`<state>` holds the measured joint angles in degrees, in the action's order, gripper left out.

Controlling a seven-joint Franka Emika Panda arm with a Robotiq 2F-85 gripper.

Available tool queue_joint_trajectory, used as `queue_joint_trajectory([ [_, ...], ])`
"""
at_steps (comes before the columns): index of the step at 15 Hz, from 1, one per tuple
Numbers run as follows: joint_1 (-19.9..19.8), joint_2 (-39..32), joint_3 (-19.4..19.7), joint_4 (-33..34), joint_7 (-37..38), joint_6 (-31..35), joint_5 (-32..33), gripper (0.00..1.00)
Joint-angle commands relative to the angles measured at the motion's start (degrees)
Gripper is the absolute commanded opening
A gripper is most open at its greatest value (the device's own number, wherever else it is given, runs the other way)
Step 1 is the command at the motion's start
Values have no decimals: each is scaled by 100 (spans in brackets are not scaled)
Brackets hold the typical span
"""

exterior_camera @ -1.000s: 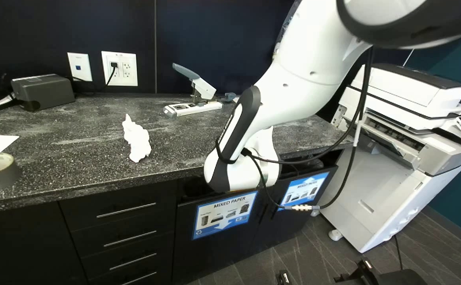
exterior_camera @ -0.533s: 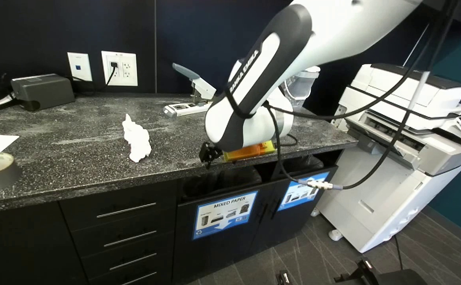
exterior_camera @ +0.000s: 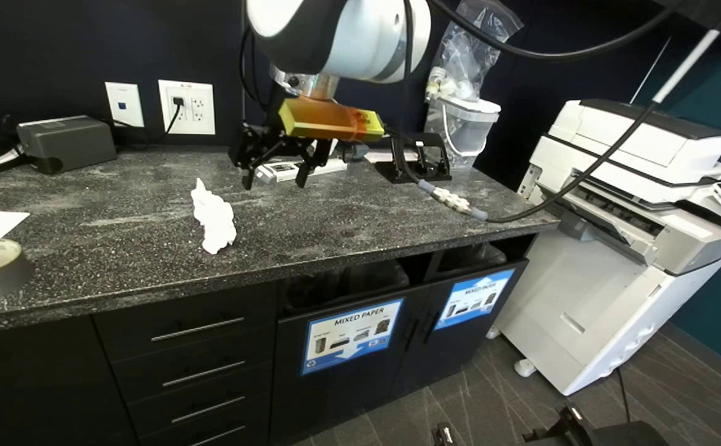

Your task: Put the tissues into the rubbish bin.

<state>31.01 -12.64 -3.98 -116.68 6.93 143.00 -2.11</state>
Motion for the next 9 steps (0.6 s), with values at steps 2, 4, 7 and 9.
queue_joint_trajectory([
  [2,-543,-766,-721,710,-22,424,68,100],
  [4,-568,-1145,-720,853,89,905,264,100],
  [7,-572,-1774,-619,1192,68,1443,483,100],
  [9,-662,-2165,-660,1549,-37,1530,407,100],
])
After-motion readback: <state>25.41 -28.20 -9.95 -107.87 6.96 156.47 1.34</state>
